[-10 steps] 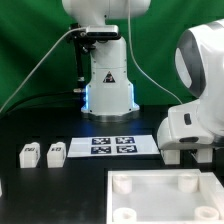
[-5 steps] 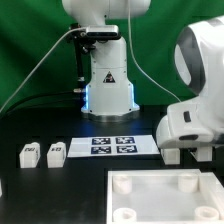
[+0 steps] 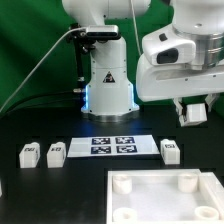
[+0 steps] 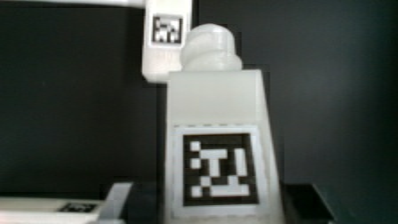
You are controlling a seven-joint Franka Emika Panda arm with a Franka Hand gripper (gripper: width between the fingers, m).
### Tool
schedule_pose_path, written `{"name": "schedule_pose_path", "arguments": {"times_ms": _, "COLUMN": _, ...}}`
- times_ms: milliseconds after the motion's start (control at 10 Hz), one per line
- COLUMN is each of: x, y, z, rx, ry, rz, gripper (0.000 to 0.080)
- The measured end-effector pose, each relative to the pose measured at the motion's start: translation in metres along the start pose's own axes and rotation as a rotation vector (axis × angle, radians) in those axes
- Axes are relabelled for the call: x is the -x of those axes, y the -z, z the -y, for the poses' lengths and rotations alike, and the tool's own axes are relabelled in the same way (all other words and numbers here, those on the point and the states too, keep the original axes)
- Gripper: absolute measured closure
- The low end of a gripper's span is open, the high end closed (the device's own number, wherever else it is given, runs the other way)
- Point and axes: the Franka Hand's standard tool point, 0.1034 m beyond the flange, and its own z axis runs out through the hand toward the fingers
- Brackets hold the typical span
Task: Assemble one leg
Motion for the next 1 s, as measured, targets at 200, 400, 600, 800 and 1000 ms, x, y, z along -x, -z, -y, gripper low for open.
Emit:
{"name": "schedule_pose_path", "arguments": {"times_ms": 200, "x": -0.011, "y": 0.002, "z": 0.001, "rx": -0.006, "ry": 0.006, "rz": -0.2, "gripper": 0.0508}}
{"name": "schedule_pose_path", "arguments": {"times_ms": 400, "x": -0.028, "y": 0.027, "z": -0.02, "rx": 0.009, "ry": 0.047, "rz": -0.402, "gripper": 0.0508}}
{"name": "schedule_pose_path", "arguments": {"times_ms": 600, "x": -0.07, "y": 0.085, "z": -0.048, "rx": 0.02, "ry": 0.05, "rz": -0.62, "gripper": 0.0508}}
{"name": "schedule_pose_path", "arguments": {"times_ms": 800, "x": -0.076, "y": 0.088, "z": -0.048, "rx": 0.019, "ry": 0.055, "rz": -0.794, "gripper": 0.0508}}
{"name": "schedule_pose_path", "arguments": {"times_ms": 1000, "x": -0.075, "y": 0.09, "z": -0.051, "rx": 0.021, "ry": 0.056, "rz": -0.975, "gripper": 0.0508}}
